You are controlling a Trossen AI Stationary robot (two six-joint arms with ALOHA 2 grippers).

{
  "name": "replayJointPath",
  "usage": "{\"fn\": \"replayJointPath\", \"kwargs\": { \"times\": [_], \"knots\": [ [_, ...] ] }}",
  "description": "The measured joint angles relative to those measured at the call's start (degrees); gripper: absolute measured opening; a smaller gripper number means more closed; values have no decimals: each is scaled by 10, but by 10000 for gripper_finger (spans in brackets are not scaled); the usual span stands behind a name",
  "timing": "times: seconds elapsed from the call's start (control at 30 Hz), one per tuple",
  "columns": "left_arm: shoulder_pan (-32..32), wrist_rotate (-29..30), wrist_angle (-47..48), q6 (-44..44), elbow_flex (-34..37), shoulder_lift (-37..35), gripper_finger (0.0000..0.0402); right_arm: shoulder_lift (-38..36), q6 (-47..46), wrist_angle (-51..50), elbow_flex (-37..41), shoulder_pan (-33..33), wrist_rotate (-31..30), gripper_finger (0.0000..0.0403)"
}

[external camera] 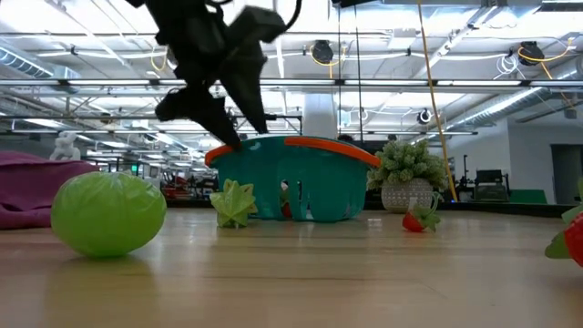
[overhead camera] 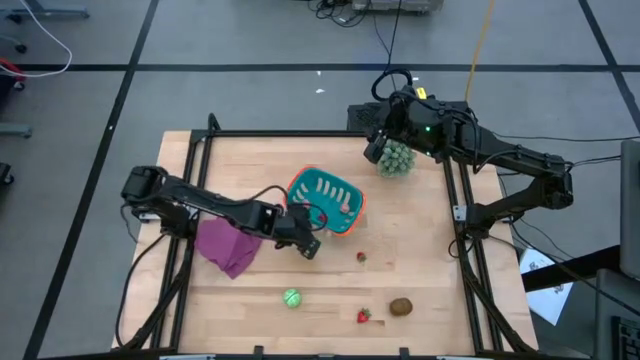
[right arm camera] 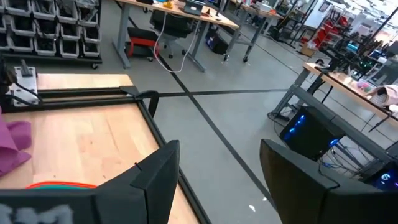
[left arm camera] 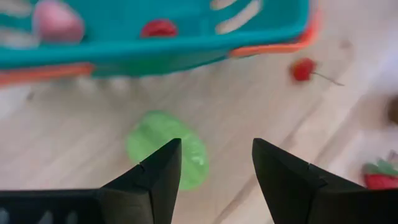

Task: Pick and placing Produce into tupperware
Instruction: Put the green star fruit into the blue basket

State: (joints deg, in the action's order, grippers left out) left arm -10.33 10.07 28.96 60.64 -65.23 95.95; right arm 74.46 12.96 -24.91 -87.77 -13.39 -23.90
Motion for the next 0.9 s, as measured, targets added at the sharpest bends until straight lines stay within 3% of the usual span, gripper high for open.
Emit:
{"fn": "replayJointPath", "kwargs": {
  "times": [0.4,0.9],
  "knots": [
    [-29,20,10,170,0,12,200,0,44,-1,0,0,0,215],
    [-28,30,38,179,0,31,200,0,44,-1,0,0,0,215]
  ]
}}
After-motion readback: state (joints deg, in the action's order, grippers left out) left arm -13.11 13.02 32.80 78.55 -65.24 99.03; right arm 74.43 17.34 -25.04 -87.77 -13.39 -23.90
